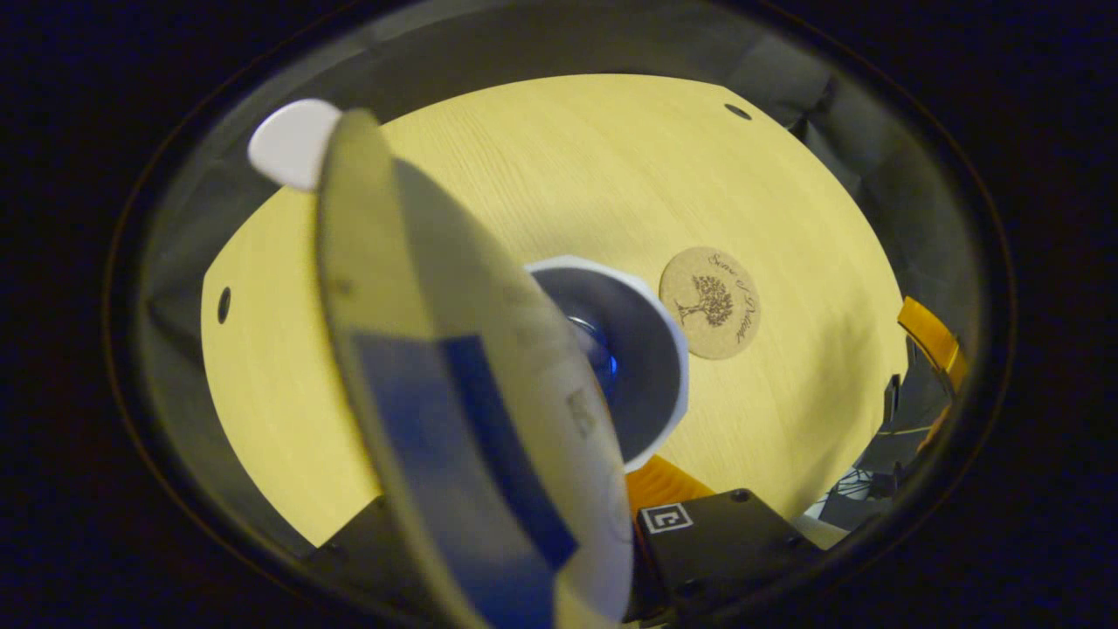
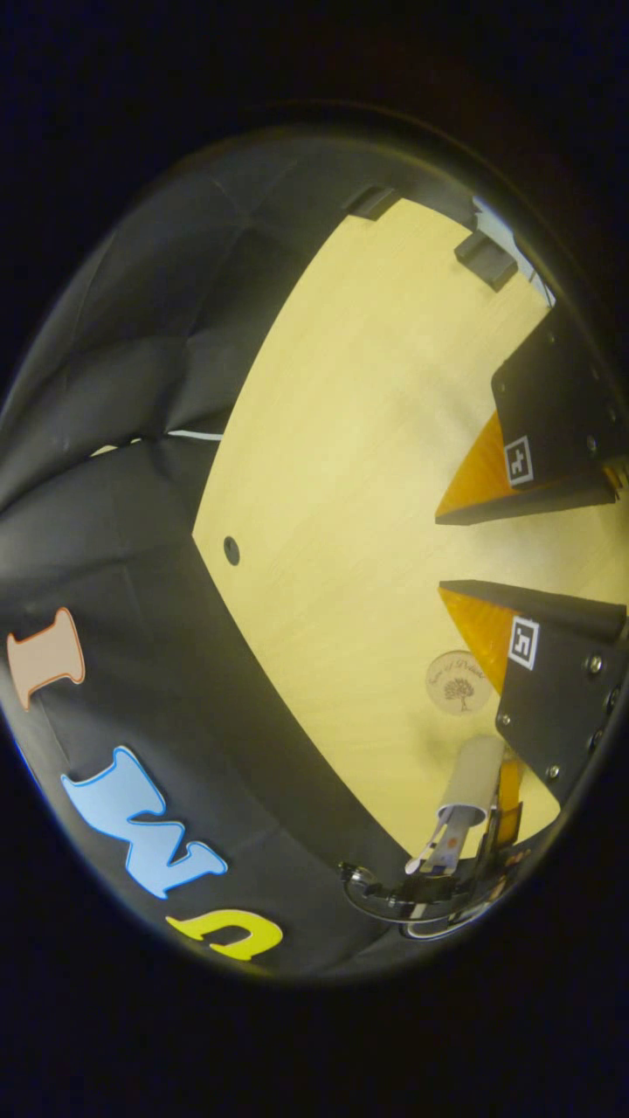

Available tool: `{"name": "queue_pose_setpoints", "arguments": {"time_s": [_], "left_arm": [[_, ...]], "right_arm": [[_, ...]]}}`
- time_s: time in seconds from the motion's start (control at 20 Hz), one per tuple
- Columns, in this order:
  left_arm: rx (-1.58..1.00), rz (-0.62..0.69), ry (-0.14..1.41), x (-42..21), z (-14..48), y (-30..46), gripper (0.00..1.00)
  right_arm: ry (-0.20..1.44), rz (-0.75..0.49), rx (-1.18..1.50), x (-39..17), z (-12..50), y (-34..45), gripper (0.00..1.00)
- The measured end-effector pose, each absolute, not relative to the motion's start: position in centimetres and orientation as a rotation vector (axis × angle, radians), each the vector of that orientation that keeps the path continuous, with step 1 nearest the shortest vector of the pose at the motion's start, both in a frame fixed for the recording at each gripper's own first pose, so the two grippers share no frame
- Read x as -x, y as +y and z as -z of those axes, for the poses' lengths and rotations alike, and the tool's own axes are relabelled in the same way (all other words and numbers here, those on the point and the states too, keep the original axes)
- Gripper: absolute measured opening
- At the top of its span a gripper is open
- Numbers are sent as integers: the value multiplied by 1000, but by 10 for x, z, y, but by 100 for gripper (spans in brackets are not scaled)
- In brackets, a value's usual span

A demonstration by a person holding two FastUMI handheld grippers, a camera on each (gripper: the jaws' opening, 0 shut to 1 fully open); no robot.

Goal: Put the toothbrush and toothpaste on the desktop into the cup, then pick up the cup and place it on the coaster on the desktop.

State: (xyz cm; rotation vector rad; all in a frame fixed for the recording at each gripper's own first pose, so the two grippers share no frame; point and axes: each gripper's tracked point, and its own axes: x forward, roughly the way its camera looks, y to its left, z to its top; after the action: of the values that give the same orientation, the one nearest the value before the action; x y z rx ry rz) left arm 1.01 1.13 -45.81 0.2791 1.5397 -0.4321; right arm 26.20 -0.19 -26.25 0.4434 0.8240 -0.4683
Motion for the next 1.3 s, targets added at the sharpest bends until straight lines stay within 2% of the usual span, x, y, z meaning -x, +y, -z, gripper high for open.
{"name": "queue_pose_setpoints", "arguments": {"time_s": [0.1, 0.2, 0.6, 1.3], "left_arm": [[-282, 426, 1540, -10, 456, 11, 36], [-272, 414, 1534, -12, 456, 12, 34], [-221, 413, 1525, -4, 448, -5, 34], [-314, 534, 1475, -6, 442, -100, 34]], "right_arm": [[824, 480, -457, -259, 264, -6, 40], [825, 488, -468, -256, 264, -9, 40], [825, 485, -468, -249, 262, -14, 40], [801, 531, -523, -218, 258, -47, 40]]}}
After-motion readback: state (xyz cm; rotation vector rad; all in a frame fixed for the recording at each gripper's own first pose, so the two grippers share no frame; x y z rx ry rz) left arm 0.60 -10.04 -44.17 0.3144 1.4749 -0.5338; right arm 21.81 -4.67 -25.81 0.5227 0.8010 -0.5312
